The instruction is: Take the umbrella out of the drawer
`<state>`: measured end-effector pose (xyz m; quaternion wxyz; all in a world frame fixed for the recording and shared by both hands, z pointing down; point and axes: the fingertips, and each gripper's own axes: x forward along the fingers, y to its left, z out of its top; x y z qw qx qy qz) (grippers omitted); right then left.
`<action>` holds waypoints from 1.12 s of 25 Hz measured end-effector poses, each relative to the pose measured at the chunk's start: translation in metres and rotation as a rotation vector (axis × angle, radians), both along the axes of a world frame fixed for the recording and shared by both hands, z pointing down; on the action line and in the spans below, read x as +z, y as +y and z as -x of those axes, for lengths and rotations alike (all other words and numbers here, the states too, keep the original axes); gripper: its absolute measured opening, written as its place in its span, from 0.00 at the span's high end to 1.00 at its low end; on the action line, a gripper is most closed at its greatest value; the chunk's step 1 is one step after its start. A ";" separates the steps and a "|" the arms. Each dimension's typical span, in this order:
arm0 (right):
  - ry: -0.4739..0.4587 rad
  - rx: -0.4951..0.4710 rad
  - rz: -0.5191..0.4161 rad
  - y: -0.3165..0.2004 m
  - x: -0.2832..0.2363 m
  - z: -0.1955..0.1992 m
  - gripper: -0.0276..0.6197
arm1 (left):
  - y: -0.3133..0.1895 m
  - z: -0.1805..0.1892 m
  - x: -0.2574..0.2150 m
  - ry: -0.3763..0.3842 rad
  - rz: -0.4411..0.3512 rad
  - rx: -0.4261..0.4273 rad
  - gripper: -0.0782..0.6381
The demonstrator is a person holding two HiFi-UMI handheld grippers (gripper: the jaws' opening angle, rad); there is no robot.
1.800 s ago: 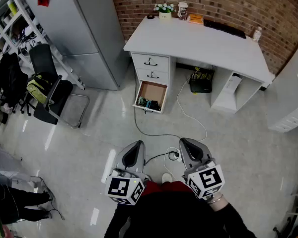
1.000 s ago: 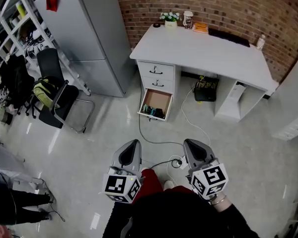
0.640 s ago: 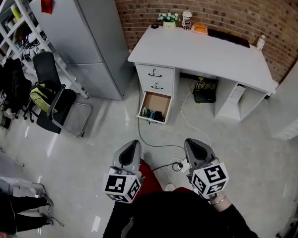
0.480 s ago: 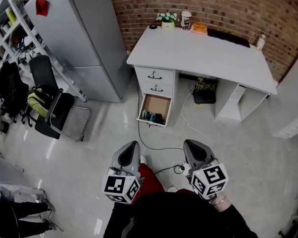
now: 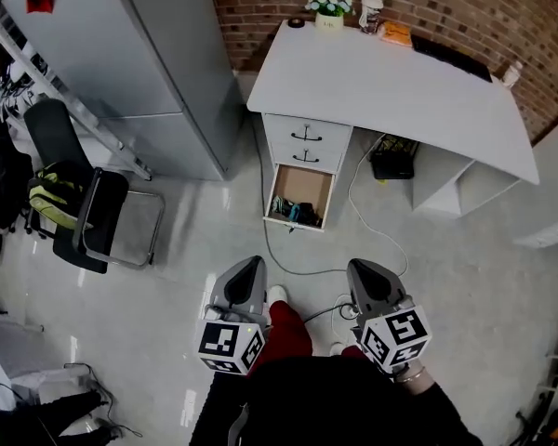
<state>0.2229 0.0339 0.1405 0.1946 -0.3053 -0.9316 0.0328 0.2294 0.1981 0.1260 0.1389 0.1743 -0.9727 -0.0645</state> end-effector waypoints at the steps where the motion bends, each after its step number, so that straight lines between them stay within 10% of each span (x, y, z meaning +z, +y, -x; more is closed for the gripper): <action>1: 0.006 0.003 -0.002 0.012 0.001 0.009 0.96 | 0.010 0.010 0.003 0.010 0.000 0.011 0.89; 12: 0.097 0.084 -0.042 0.086 0.021 0.063 0.96 | 0.078 0.087 0.033 0.090 -0.022 0.126 0.89; 28: 0.202 0.350 -0.009 0.012 0.056 0.129 0.96 | 0.041 0.195 0.072 0.187 0.083 0.309 0.89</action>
